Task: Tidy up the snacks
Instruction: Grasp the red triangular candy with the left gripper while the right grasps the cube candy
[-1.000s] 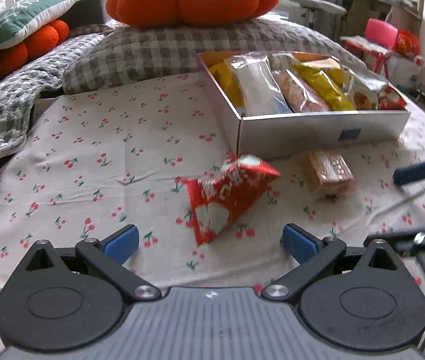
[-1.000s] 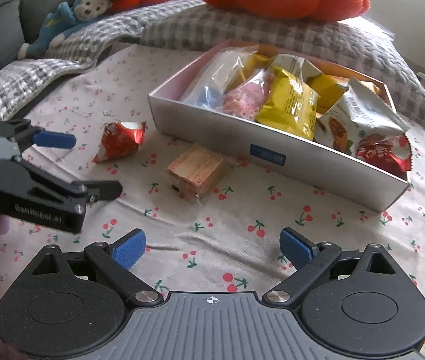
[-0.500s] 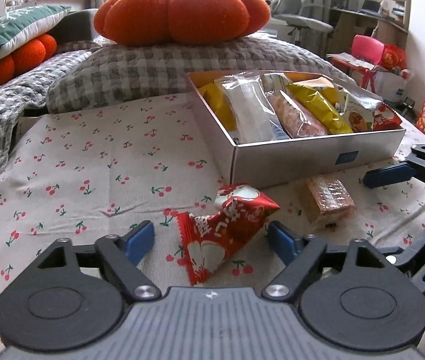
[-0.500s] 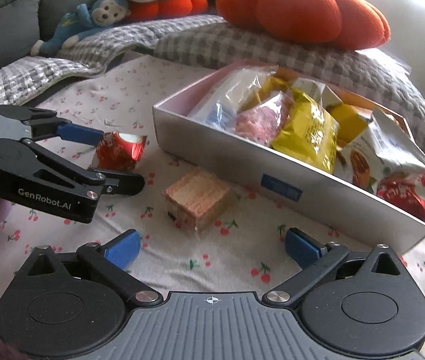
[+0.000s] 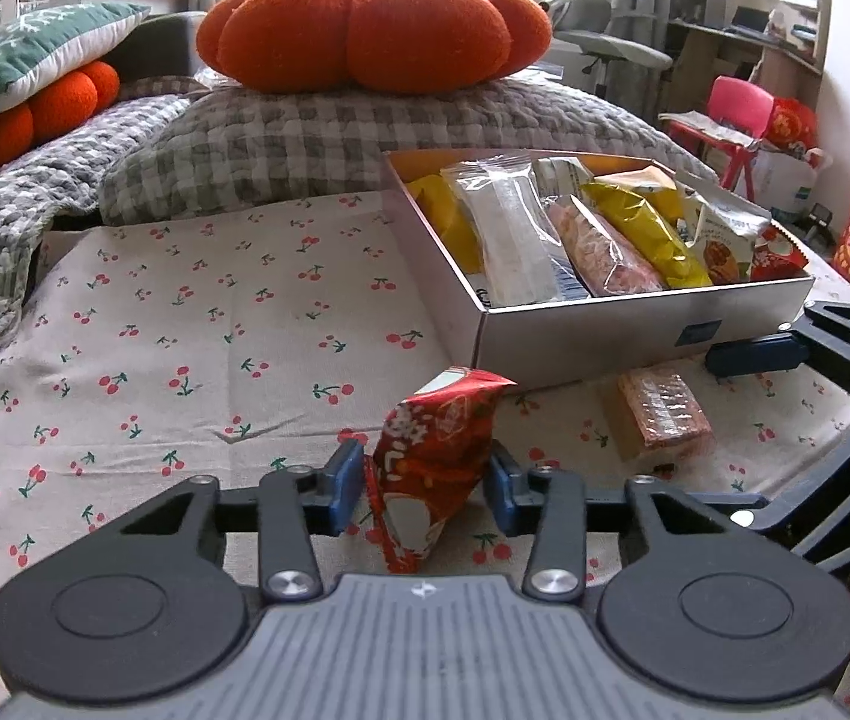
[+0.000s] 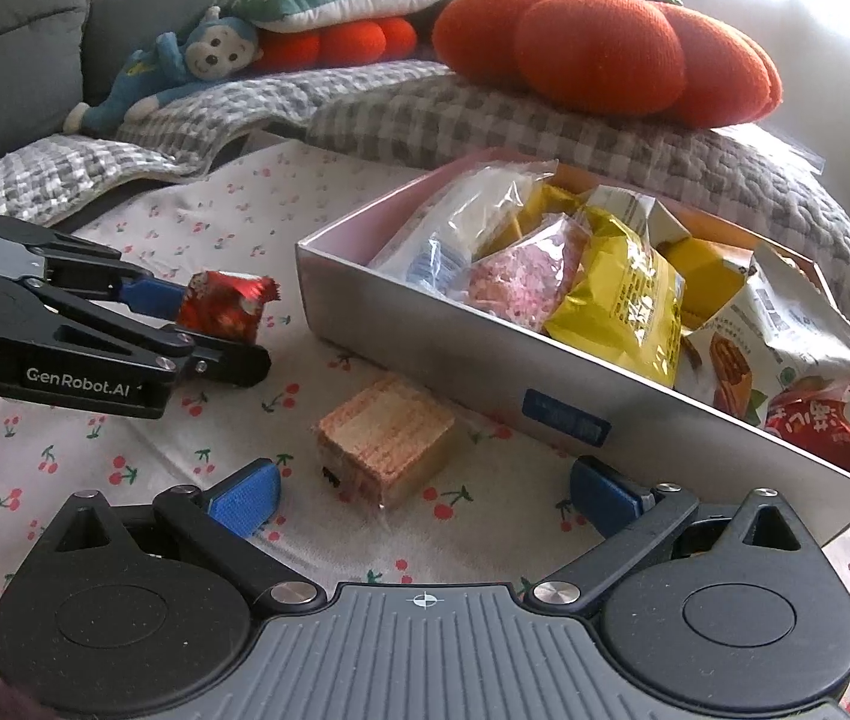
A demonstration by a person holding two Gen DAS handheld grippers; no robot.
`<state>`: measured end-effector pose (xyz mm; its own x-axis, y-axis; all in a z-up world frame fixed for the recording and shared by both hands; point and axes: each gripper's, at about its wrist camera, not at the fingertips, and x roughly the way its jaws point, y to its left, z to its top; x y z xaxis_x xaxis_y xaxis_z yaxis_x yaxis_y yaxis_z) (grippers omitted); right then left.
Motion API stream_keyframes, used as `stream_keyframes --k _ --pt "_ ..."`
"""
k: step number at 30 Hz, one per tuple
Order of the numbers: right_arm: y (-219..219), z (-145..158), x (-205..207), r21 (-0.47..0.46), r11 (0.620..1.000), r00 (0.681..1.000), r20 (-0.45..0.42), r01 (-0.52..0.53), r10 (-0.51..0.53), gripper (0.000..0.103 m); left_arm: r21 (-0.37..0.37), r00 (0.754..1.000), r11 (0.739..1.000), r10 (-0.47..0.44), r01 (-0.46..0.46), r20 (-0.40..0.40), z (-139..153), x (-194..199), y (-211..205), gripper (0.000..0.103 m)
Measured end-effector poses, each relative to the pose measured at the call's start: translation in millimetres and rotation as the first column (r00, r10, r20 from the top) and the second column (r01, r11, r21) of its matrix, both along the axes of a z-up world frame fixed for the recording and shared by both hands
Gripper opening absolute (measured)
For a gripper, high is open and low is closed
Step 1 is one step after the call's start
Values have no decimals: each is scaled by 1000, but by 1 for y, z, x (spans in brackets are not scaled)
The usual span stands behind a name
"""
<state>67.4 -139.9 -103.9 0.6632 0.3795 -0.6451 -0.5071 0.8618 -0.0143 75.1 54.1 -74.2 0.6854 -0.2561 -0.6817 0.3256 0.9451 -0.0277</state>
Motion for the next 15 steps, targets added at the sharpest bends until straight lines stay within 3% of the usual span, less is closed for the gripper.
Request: stream_keyframes --k 15 --pt "5 1 4 2 1000 1000 5 2 -2 99 -23 999 1000 12 -12 -32 2 1 2 37"
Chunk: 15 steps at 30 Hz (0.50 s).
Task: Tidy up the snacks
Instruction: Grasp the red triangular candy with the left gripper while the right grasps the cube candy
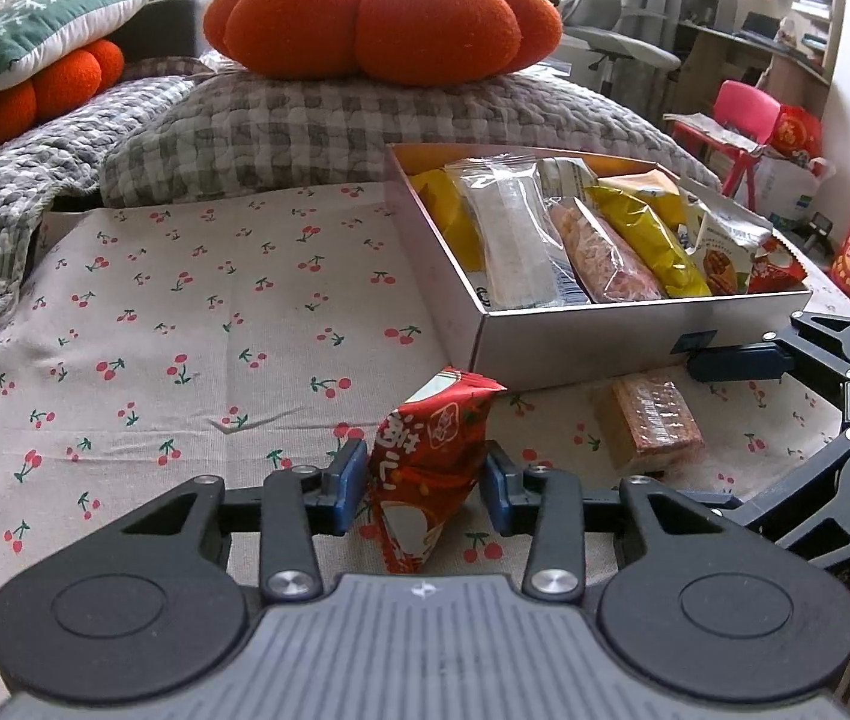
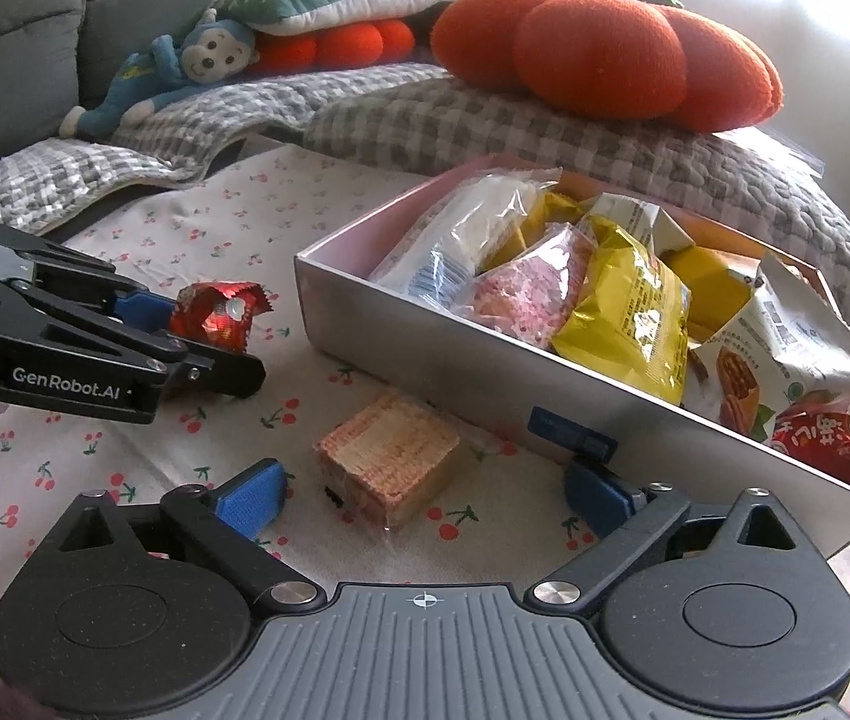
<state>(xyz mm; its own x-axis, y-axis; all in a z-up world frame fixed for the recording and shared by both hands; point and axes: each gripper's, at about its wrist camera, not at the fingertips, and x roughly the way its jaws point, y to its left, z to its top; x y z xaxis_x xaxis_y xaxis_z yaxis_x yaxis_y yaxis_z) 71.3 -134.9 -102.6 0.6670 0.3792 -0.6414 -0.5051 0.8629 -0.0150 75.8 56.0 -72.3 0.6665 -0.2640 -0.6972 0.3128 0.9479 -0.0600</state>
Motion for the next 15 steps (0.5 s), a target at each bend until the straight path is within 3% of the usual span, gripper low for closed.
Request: stream_keyframes --k 6,11,15 --pt "2 1 0 5 1000 1000 8 1 -1 93 -5 1000 1000 0 0 0 1 0 0 36" --pt "4 4 -2 1 1000 1000 19 -24 24 72 -6 1000 1000 1 -1 -1 1 0 -1 36" --pt "5 5 -2 -2 1000 1000 21 -22 22 65 -3 1000 1000 -4 4 -2 3 -1 -2 35"
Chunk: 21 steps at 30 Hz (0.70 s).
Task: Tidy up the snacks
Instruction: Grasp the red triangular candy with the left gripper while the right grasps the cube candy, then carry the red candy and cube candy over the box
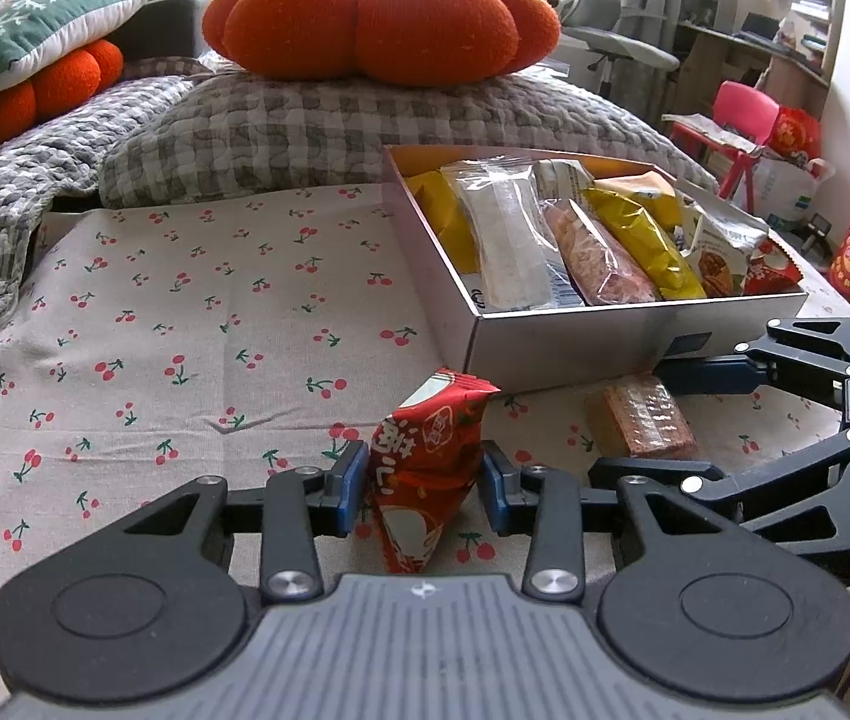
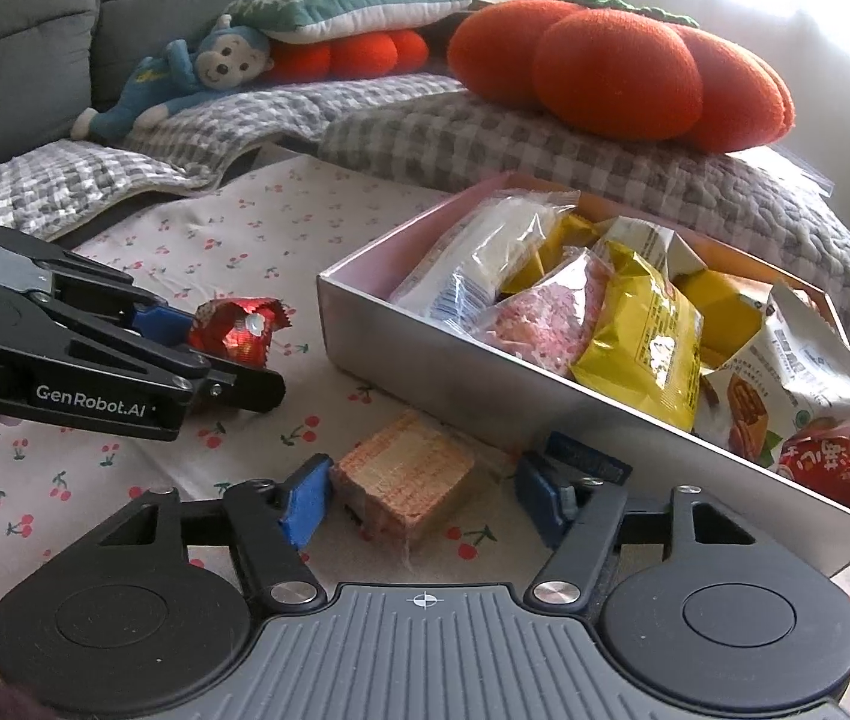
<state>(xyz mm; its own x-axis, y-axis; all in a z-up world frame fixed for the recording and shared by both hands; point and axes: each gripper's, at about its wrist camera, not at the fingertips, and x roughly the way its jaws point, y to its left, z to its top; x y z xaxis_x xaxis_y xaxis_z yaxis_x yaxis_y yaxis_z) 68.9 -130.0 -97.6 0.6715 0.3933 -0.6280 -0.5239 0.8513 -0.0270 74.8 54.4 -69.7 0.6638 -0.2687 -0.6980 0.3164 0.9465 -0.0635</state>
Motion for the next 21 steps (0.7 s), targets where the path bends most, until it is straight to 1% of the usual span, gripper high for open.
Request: stream_keyframes --k 3,4,6,9,21 --pt "-1 1 -1 -10 1000 1000 5 -7 7 57 2 1000 1000 -3 3 -2 1 -1 0 35" --pt "-1 2 -2 -10 1000 1000 5 -8 8 50 3 1000 1000 -3 3 -2 2 -1 0 35" --pt "-3 3 -1 -4 1000 1000 -4 -7 7 40 8 1000 1000 -4 4 -1 4 -2 -1 35" --pt "-4 6 -1 4 1000 1000 -20 -7 7 40 8 1000 1000 -3 3 2 6 -4 -1 35" --pt "-4 18 -11 19 1000 1000 -2 -24 24 38 20 1000 1000 2 -2 10 19 -12 -6 35"
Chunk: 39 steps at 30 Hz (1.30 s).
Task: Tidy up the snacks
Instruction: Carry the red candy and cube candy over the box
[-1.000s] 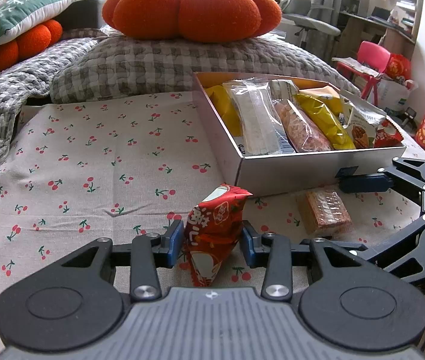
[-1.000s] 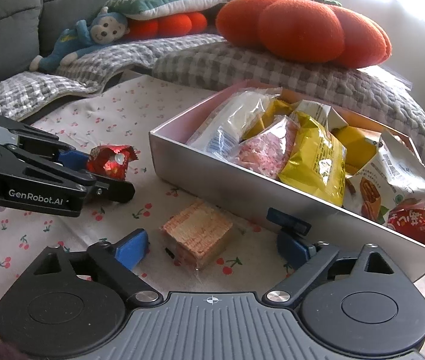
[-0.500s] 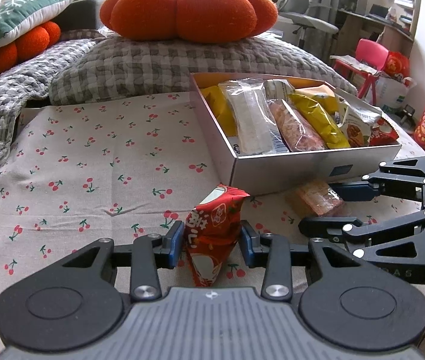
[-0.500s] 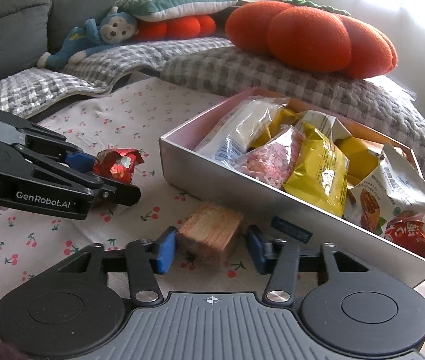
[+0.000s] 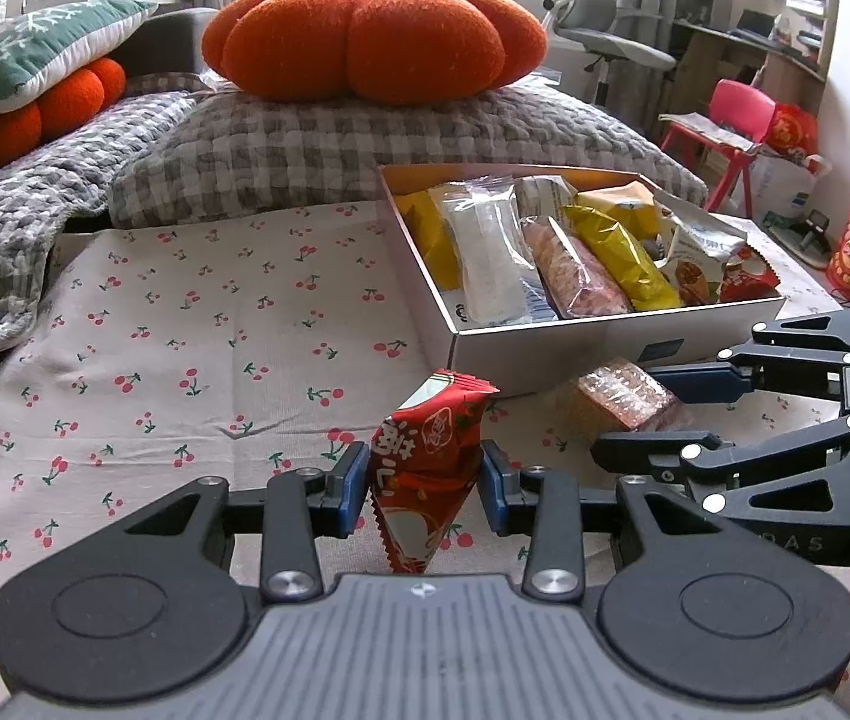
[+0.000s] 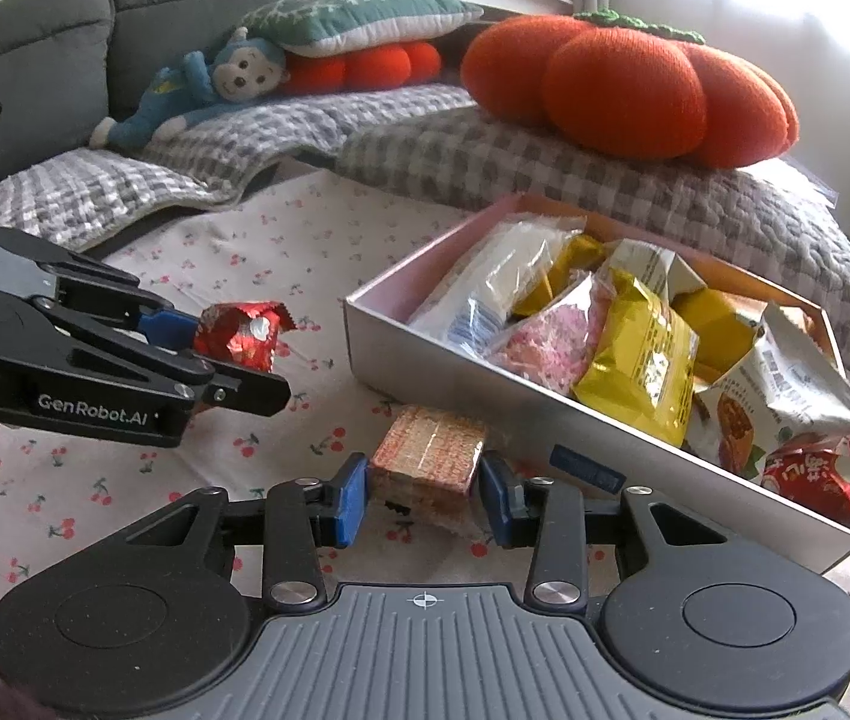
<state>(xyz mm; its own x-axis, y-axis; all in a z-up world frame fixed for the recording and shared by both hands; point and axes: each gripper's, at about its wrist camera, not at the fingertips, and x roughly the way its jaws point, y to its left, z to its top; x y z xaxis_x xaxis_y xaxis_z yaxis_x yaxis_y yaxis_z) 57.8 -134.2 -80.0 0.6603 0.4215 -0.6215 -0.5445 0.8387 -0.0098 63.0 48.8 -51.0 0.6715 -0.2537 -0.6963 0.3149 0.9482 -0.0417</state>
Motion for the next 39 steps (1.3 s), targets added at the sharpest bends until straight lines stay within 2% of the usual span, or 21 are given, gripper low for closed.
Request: stream_keyframes --k 17,27,39 --pt "-15 28 -11 38 999 999 45 12 -14 38 19 1000 999 26 -26 3 20 -8 -10 35" --pt "-39 43 -14 61 996 996 64 65 -69 38 7 999 999 32 -32 5 31 -10 -25 35" --pt "-81 50 -2 80 984 984 67 161 -166 38 -34 999 999 7 -6 31 44 13 -65 35"
